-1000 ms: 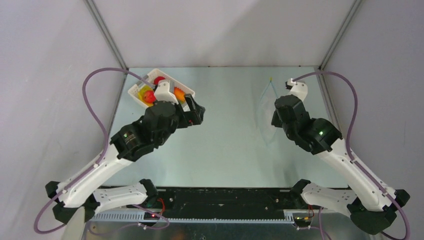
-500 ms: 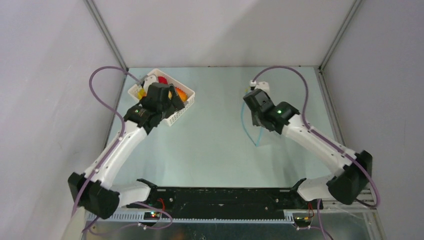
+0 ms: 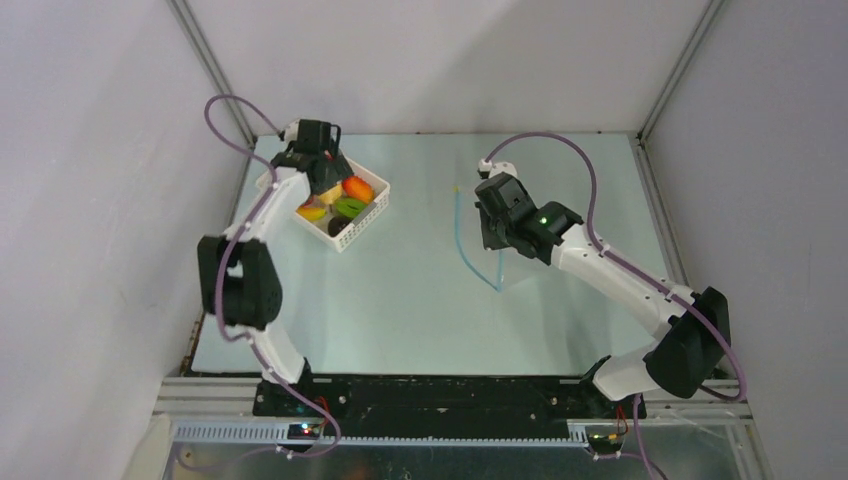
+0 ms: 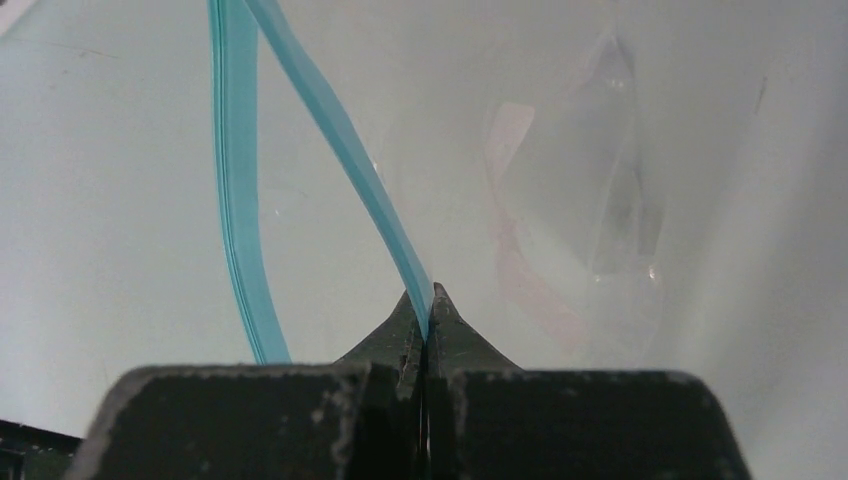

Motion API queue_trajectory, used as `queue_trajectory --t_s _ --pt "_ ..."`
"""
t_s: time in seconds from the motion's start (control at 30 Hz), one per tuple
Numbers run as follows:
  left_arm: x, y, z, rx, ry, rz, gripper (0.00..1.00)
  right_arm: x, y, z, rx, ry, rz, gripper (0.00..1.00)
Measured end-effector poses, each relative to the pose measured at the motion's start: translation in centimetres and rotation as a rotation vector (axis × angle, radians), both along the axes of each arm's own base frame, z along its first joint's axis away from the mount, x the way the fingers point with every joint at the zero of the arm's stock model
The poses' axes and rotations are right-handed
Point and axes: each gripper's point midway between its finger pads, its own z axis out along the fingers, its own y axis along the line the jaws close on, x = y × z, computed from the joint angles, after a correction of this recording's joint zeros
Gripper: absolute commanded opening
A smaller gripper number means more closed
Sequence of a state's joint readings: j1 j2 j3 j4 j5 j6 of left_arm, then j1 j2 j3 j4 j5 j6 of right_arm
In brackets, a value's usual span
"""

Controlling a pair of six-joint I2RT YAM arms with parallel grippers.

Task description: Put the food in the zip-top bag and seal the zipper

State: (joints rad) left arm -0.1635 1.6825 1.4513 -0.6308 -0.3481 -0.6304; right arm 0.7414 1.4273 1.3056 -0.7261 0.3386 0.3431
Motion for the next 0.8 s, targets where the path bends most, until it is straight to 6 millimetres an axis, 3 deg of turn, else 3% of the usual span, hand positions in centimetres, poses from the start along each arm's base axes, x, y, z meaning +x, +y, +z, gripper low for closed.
queue_trajectory --t_s 0.1,0.27,0.6,0.8 --pt "3.2 1.0 -1.9 0.017 0.026 0.010 1.00 -0.1 0.8 0.1 0.031 0.003 0.022 0.00" --pt "5.9 1.6 -4.8 0.017 0.074 -0.003 1.00 -0.2 1.3 -0.5 0.054 0.014 0.040 0.00" --pt "8.6 3.0 -8.1 -0.018 0.078 0.010 1.00 -0.7 1.5 -1.5 0.055 0.038 0.056 0.00" --pt "9.3 2.8 -9.5 -0.033 0.086 0.017 0.96 -0.8 1.4 -1.8 0.051 0.043 0.056 0.00"
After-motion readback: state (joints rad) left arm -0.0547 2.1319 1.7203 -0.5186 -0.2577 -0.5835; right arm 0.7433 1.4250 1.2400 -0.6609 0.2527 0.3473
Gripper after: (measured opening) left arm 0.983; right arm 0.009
